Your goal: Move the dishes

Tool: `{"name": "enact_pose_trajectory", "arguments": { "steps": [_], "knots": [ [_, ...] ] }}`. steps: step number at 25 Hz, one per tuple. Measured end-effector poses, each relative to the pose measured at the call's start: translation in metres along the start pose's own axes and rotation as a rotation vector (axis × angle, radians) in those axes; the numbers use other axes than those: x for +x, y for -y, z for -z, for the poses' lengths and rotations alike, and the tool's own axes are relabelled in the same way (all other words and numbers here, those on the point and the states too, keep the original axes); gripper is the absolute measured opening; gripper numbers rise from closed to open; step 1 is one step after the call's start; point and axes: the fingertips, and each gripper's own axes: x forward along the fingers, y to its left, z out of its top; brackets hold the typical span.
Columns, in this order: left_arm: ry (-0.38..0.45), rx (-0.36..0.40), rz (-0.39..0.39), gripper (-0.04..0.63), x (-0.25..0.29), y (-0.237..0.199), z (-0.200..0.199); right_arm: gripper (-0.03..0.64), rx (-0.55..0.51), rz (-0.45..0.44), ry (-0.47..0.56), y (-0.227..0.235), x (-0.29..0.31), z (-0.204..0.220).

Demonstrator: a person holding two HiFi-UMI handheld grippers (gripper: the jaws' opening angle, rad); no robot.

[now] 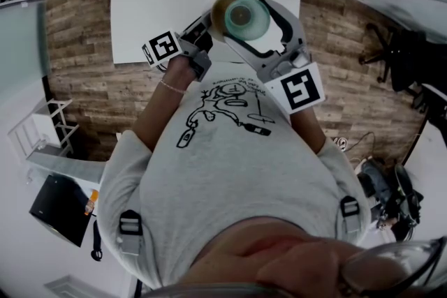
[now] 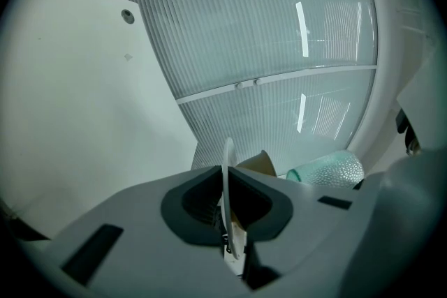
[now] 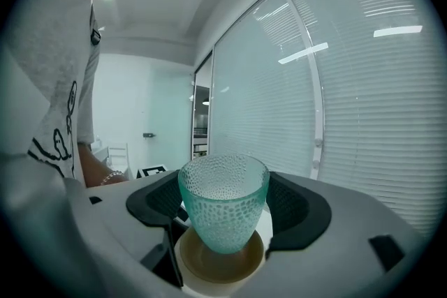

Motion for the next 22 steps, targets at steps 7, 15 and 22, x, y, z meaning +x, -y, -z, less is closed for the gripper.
{"name": "enact_pose_trajectory", "arguments": {
  "steps": [7,15,22],
  "knots": [
    [0.013,0.009,0.004,0.018,0.0,-0.001,-0.001,0.377,-0.001,-0.004,-0.008,0.001,-0.006,-0.008],
    [0.014,0.007,0.001,0.018,0.0,-0.001,-0.004,0.377,0.01,0.052,-0.021,0.02,-0.015,-0.001],
    [0.013,0.014,-0.003,0.018,0.002,-0.003,-0.005,0.377,0.002,0.14,-0.037,0.044,-0.034,0.009]
  ]
}}
